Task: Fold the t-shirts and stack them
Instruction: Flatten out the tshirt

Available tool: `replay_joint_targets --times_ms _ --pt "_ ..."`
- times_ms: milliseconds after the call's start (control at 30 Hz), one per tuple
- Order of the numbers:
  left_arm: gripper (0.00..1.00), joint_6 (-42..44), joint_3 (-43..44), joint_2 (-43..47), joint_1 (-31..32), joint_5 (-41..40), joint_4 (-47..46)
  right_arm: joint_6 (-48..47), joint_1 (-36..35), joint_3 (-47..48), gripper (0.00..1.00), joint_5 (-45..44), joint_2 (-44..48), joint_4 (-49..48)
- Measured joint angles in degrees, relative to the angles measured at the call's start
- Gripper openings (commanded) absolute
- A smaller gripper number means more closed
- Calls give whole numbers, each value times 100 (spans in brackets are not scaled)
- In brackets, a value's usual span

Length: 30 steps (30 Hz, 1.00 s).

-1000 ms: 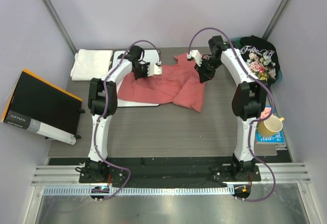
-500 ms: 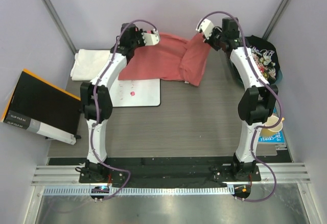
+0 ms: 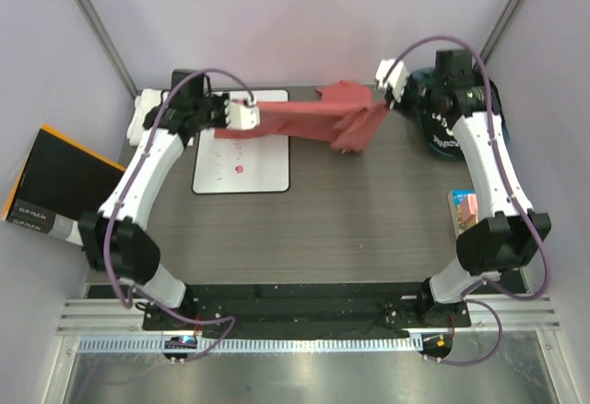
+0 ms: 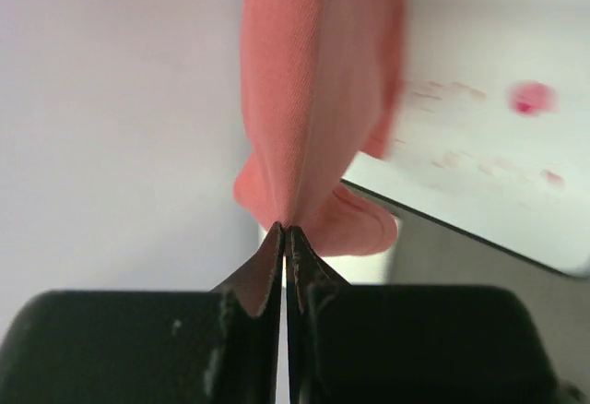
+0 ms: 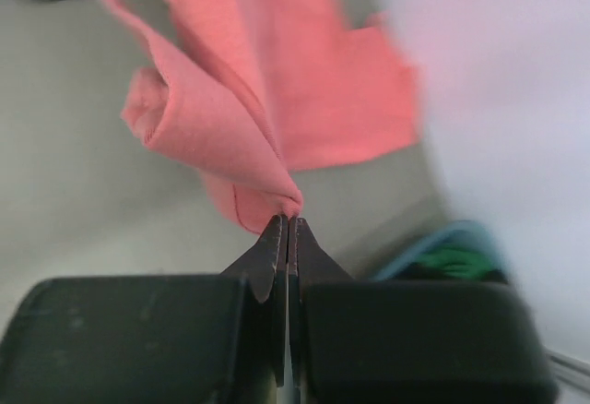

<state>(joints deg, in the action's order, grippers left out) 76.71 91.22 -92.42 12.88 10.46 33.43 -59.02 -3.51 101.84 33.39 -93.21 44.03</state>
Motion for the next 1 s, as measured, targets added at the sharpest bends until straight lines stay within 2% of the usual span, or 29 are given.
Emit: replay_joint_targets --times_ms 167,233,267,300,333,367,467,500,567,700,867,1000 --pt "0 428 -516 669 -66 662 1952 -1156 -13 -1108 2 391 483 1921" --pt "0 555 -551 601 -11 820 2636 -1637 -63 -1561 29 293 437 2422" --pt "1 608 -551 542 9 866 2857 -1851 -101 -1738 48 192 398 2629" --pt "6 667 -529 433 39 894 3198 -2068 -144 -1878 55 57 361 2800" --pt "29 713 -507 326 55 894 3434 -2194 -170 -1965 58 -63 345 2916" --pt "34 774 -452 205 61 892 3648 -2321 -184 -2004 62 -181 341 3018" --pt "51 846 -85 -254 83 881 4013 -2524 -190 -1950 65 -428 310 3180" --pt "69 852 52 -407 87 874 4061 -2557 -190 -1886 66 -470 273 3217" --pt "83 874 225 -621 87 861 4081 -2597 -221 -1729 66 -507 184 3235" --pt "85 772 380 -927 90 872 4155 -2500 -483 -1513 66 -514 55 3233" --pt "85 492 431 -1165 98 885 4201 -2155 -1257 -1394 64 -293 -103 3237" --pt "86 422 -153 -1043 101 837 4124 -1749 -1709 -1377 62 -11 -334 3220"
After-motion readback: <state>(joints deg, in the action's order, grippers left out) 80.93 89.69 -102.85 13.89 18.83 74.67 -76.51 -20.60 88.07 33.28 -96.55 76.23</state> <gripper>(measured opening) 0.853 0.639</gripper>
